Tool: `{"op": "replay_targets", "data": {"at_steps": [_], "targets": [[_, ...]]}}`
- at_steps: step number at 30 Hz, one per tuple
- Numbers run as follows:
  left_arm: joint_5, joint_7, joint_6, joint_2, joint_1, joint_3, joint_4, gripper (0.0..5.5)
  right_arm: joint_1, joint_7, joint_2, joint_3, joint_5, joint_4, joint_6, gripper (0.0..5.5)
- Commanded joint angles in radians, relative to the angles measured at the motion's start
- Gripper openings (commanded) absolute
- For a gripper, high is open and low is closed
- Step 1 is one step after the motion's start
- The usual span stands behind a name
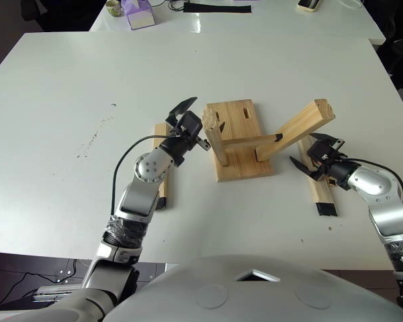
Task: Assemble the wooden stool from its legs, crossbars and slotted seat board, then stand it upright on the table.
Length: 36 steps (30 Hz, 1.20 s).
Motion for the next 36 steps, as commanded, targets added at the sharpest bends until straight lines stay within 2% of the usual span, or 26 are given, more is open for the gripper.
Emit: {"op": "replay_targets", "data": {"at_steps": [1, 5, 11, 19, 24, 30, 33, 36], "targets": [[-0.006, -0.023, 0.024, -0.003, -0.006, -0.021, -0.032, 5.07, 0.022, 0.003, -0.013, 0.013, -0.044, 0.029, 0.026, 4.45], [-0.021, -0.067, 0.047, 0.005, -0.002, -0.054, -0.087, 5.07, 0.011, 0.042, -0.002, -0.001, 0.009, -0.076, 0.042, 4.45], [-0.101, -0.171, 0.139, 0.073, -0.006, -0.033, -0.21, 5.07, 0.027, 0.151, -0.039, -0.053, 0.129, -0.31, 0.172, 4.45], [-0.202, -0.226, 0.308, 0.1, 0.047, -0.082, -0.331, 5.07, 0.085, 0.216, -0.107, -0.081, 0.131, -0.393, 0.225, 4.45], [-0.314, -0.246, 0.428, 0.098, 0.032, -0.04, -0.361, 5.07, 0.137, 0.271, -0.15, -0.123, 0.16, -0.432, 0.229, 4.45], [-0.48, -0.237, 0.583, 0.075, -0.018, 0.036, -0.381, 5.07, 0.181, 0.326, -0.153, -0.115, 0.222, -0.497, 0.258, 4.45], [-0.474, -0.235, 0.57, 0.092, -0.081, 0.063, -0.332, 5.07, 0.233, 0.361, -0.173, -0.094, 0.231, -0.529, 0.247, 4.45], [-0.386, -0.246, 0.445, 0.118, -0.176, 0.065, -0.172, 5.07, 0.271, 0.393, -0.182, -0.069, 0.242, -0.56, 0.242, 4.45]]}}
